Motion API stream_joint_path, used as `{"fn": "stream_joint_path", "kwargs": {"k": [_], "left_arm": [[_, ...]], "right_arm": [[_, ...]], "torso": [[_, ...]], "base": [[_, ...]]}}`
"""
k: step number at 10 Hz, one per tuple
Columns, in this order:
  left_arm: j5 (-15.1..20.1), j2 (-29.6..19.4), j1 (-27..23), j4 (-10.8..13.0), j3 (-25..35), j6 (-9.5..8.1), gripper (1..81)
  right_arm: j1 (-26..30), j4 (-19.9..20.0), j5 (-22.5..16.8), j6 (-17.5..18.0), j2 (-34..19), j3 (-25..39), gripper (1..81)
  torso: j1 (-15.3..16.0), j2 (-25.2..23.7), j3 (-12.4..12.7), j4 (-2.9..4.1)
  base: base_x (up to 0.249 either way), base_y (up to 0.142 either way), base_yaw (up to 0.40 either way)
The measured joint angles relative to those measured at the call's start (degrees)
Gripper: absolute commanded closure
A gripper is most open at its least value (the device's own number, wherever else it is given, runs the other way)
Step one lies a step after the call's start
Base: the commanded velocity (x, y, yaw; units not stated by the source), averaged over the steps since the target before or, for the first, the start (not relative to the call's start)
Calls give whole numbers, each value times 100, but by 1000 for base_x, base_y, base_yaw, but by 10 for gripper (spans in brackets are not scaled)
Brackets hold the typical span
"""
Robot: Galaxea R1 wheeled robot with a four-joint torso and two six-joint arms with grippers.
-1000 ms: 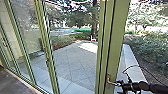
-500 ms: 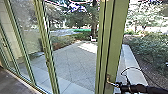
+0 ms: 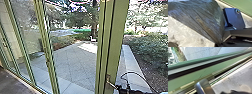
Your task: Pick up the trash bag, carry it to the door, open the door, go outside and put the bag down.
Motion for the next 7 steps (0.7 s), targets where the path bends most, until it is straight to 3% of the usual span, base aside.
{"fn": "stream_joint_path", "kwargs": {"k": [3, 7], "left_arm": [[1, 7, 0, 0, -44, 0, 811], [4, 10, 0, 0, -48, 0, 811]], "right_arm": [[-301, -247, 696, 72, 210, -212, 10], [-323, -295, 784, 72, 254, -265, 10]], "torso": [[-2, 0, 2, 0], [-2, 0, -6, 0]], "base": [[0, 0, 0], [0, 0, 0]]}}
